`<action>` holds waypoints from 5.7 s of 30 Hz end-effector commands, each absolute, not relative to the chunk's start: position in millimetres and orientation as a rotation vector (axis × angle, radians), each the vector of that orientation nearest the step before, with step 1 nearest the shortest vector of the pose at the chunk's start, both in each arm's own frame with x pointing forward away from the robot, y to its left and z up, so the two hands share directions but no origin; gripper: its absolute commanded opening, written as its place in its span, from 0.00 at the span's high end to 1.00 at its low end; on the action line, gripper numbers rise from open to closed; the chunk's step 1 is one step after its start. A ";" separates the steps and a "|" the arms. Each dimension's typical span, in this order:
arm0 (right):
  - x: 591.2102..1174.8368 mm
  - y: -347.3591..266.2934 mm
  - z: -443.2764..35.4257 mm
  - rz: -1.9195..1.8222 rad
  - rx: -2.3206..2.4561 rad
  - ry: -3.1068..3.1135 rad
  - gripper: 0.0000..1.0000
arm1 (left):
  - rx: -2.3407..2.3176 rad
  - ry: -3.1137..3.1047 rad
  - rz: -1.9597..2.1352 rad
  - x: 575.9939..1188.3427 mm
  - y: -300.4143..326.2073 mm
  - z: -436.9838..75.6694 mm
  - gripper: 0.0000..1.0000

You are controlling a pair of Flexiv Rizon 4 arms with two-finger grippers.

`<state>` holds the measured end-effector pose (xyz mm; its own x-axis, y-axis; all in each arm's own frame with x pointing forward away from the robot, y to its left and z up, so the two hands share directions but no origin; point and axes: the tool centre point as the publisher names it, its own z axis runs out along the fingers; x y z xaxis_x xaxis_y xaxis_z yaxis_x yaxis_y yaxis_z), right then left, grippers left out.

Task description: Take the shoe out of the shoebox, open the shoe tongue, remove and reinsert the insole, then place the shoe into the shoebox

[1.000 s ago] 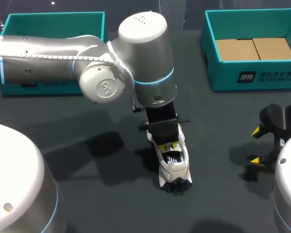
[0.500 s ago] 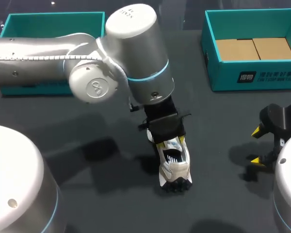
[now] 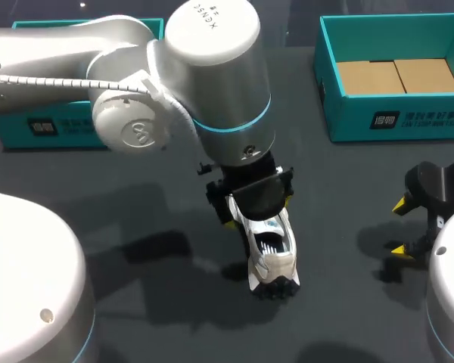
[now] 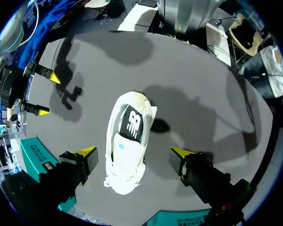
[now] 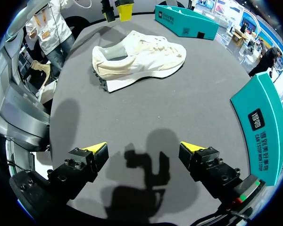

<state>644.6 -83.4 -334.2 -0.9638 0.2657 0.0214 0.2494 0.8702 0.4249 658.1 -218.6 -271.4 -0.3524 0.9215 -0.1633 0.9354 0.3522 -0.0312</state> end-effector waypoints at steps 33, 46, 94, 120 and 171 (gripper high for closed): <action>642.0 -83.5 -333.5 0.671 0.414 2.998 0.00 | 0.133 3.089 -0.122 612.2 -225.0 -286.4 0.00; 642.0 -83.5 -333.5 0.671 0.414 2.998 0.00 | 0.204 3.130 -0.141 608.5 -241.7 -317.7 0.00; 642.0 -83.5 -333.5 0.671 0.414 2.998 0.00 | -0.193 3.079 -0.119 587.2 -264.6 -386.5 0.45; 642.0 -83.5 -333.5 0.671 0.414 2.998 0.00 | -0.175 3.146 -0.123 588.3 -254.3 -387.1 0.50; 642.0 -83.5 -333.5 0.671 0.414 2.998 0.00 | 0.038 3.237 -0.161 678.5 -189.5 -218.0 1.00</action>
<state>644.5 -83.4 -334.1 -0.9638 0.2658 0.0214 0.2494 0.8702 0.4249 664.0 -209.8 -271.2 -0.9956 0.0252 0.0899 0.0172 0.9959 -0.0893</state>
